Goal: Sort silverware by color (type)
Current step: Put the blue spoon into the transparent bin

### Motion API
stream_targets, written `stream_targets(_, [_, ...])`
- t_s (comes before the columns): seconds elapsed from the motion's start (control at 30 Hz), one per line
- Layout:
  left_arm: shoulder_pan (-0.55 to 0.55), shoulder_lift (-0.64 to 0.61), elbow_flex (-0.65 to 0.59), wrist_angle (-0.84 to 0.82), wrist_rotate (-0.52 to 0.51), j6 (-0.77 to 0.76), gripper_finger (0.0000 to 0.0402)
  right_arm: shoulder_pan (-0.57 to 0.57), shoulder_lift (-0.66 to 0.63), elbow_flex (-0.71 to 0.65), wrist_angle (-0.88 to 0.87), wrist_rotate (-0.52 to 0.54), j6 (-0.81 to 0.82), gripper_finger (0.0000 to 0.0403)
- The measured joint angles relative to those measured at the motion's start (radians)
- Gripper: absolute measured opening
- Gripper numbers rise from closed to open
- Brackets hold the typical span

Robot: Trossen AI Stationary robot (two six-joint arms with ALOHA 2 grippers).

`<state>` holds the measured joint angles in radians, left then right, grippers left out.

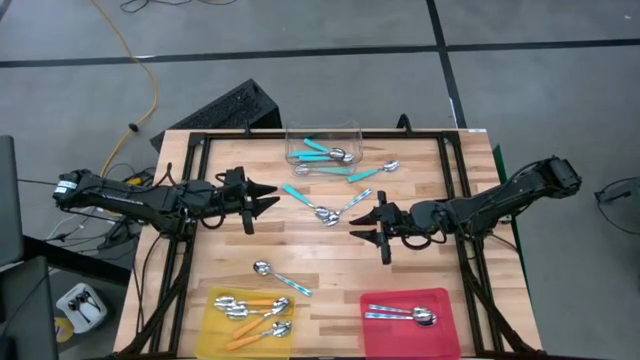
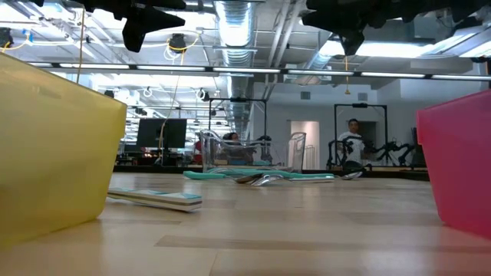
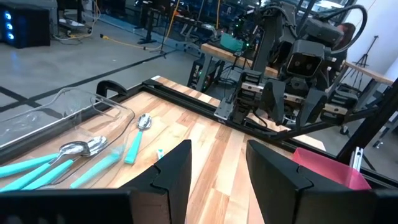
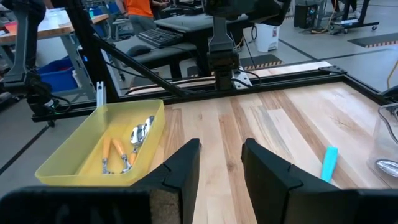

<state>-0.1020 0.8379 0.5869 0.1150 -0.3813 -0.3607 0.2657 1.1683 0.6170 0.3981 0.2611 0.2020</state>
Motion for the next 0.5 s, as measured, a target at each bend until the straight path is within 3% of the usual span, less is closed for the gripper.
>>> stream_targets(0.5, [0.0,0.0,0.0,-0.003,0.0,-0.001,0.0136,-0.019,0.091,-0.001,0.006,0.004,0.01,0.0143])
